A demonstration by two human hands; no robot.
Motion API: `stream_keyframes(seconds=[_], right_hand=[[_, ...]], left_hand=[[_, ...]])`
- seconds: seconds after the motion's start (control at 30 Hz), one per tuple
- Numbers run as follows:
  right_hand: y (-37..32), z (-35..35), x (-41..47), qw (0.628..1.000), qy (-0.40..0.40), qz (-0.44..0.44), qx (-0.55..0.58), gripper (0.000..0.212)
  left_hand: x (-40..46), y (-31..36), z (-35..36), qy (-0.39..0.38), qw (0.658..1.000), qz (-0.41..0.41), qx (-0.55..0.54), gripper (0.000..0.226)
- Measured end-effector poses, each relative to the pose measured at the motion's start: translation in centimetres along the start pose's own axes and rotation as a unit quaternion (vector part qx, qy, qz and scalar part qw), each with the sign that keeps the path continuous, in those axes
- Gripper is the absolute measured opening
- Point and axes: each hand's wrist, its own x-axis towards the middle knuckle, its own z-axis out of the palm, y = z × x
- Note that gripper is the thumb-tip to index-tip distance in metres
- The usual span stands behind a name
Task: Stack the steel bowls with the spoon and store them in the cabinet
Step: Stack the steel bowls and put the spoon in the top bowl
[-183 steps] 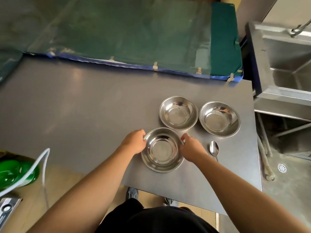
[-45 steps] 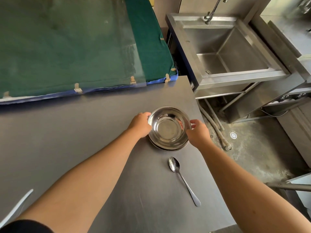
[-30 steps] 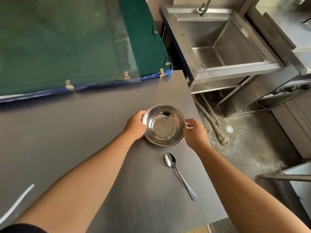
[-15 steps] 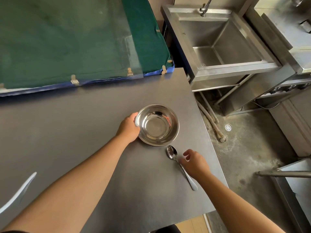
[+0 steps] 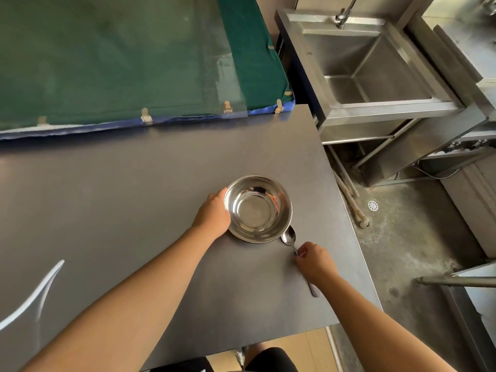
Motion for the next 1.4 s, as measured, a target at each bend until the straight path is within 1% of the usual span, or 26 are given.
stream_keyframes(seconds=[0.1, 0.2, 0.33, 0.43, 0.5, 0.73, 0.9, 0.97, 1.0, 1.07, 1.1, 1.27, 1.4], right_hand=[[0.1, 0.0, -0.3, 1.000, -0.018, 0.009, 0.024, 0.008], [0.3, -0.5, -0.8, 0.998, -0.017, 0.016, 0.050, 0.008], [-0.1, -2.4, -1.5, 0.997, 0.032, 0.012, 0.065, 0.006], [-1.5, -4.0, -2.2, 0.995, 0.064, -0.014, 0.069, 0.005], [-2.8, -4.6, -2.7, 0.995, 0.072, -0.038, 0.059, 0.002], [-7.1, -2.7, -3.8, 0.994, 0.035, -0.101, 0.005, 0.005], [-9.4, 0.1, -4.4, 0.993, 0.002, -0.104, -0.056, 0.023], [-10.0, 1.1, -4.5, 0.993, -0.006, -0.096, -0.073, 0.027], [-10.3, 1.6, -4.4, 0.992, -0.011, -0.093, -0.079, 0.026], [-10.7, 2.2, -4.3, 0.992, -0.023, -0.085, -0.086, 0.015], [-10.8, 2.4, -4.3, 0.993, -0.024, -0.078, -0.086, 0.013], [-11.0, 3.1, -4.4, 0.992, -0.014, -0.072, -0.099, 0.024], [-11.0, 2.9, -4.6, 0.990, 0.000, -0.098, -0.103, 0.021]], left_hand=[[-1.0, -0.7, 0.0, 0.001, 1.000, 0.000, 0.001, 0.062], [-2.1, -1.3, 0.1, 0.002, 1.000, 0.001, -0.001, 0.062], [-3.4, -1.7, 0.3, -0.006, 1.000, 0.001, -0.002, 0.063], [-4.3, -2.0, 0.6, -0.013, 1.000, 0.005, -0.006, 0.065], [-4.8, -2.2, 0.7, -0.018, 1.000, 0.008, -0.009, 0.065], [-6.2, -3.0, 0.6, -0.025, 1.000, 0.008, -0.012, 0.064], [-7.2, -3.5, 0.5, -0.027, 1.000, 0.004, -0.008, 0.063], [-7.6, -3.8, 0.5, -0.028, 1.000, 0.004, -0.006, 0.063], [-7.7, -3.9, 0.5, -0.030, 1.000, 0.005, -0.006, 0.064], [-8.0, -4.1, 0.5, -0.032, 0.999, 0.006, -0.003, 0.065], [-8.1, -4.2, 0.4, -0.032, 0.999, 0.006, -0.001, 0.065], [-8.4, -4.7, 0.3, -0.032, 0.999, 0.006, 0.003, 0.064], [-8.5, -4.9, 0.3, -0.033, 0.999, 0.022, 0.009, 0.062]])
